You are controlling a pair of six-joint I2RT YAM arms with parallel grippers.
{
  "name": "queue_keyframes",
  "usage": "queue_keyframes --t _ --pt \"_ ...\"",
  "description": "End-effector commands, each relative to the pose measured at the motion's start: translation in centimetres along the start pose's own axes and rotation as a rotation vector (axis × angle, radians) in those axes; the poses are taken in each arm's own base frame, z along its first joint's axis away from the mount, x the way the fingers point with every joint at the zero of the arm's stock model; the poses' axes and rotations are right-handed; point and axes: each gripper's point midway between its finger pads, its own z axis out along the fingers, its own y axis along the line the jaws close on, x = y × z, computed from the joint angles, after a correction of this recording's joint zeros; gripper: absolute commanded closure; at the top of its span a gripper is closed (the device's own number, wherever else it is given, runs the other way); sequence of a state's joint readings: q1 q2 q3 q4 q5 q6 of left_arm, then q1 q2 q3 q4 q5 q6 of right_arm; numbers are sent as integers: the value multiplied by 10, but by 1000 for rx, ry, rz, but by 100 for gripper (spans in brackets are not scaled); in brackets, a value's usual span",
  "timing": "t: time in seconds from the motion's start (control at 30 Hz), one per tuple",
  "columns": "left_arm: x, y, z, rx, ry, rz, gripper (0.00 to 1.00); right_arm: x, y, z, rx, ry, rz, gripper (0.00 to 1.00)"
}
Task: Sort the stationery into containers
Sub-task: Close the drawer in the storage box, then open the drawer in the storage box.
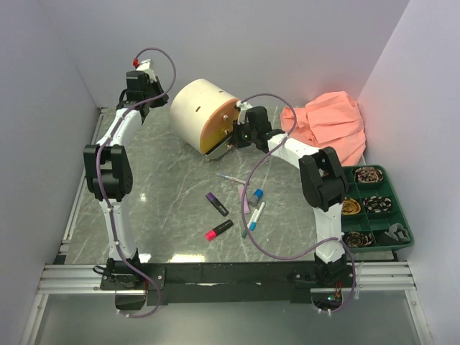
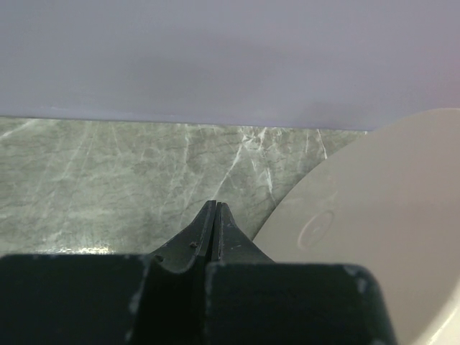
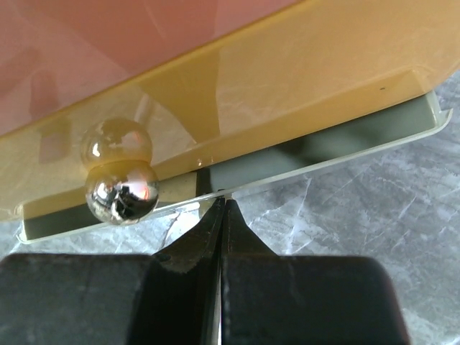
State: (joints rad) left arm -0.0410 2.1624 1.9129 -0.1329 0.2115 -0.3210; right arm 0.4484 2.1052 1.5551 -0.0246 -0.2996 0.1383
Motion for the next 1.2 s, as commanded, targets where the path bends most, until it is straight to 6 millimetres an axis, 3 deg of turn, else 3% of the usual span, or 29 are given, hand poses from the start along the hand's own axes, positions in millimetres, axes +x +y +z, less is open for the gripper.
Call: queue_keyframes --t 0.0,0.3,0.5,0.53,0.57,0.6,0.63,0.7,0.73,0.77,0.83,0.87,0.93,0.97,1.07,1.17 --pt "-36 -7 -15 9 -85 28 99 -27 1 3 -4 -84 26 100" --pt "-35 -9 -11 23 -82 18 99 -54 14 -3 -42 -161 85 100" --pt "-34 -10 -13 23 -78 16 98 -50 10 -9 -30 -149 93 100" --pt "-35 -10 -14 20 -79 18 96 -37 9 -12 -20 -120 102 100" --pt "-34 -10 -15 18 -77 18 94 -41 11 -22 -20 -124 101 93" --pt "-37 -11 -19 19 -81 21 83 -37 10 -29 -19 -115 110 89" --pt "-37 -11 -21 15 -79 26 76 -16 3 -35 -2 -70 139 85" --pt "-39 -13 -27 13 -78 30 58 -16 5 -59 -7 -75 177 65" --pt "-37 -13 -29 16 -70 41 54 4 -5 -67 12 -38 217 57" --pt "-32 -13 -31 17 -55 46 50 -1 -2 -82 5 -57 251 46" --pt "-33 -16 -39 25 -52 64 41 12 -5 -94 -17 -56 294 34" --pt "-27 -15 -41 28 -29 66 37 4 -10 -105 -13 -91 335 23" --pt "-24 -15 -45 22 -14 62 26 -3 -9 -110 -86 -114 406 14" --pt "-19 -10 -46 10 3 50 20 -6 -16 -115 -124 -128 549 9" --pt "-14 -8 -55 3 8 18 10 -10 -9 -117 -221 -116 693 0" --pt "-13 -9 -63 -3 17 14 0 -19 10 -119 -330 -83 730 0"
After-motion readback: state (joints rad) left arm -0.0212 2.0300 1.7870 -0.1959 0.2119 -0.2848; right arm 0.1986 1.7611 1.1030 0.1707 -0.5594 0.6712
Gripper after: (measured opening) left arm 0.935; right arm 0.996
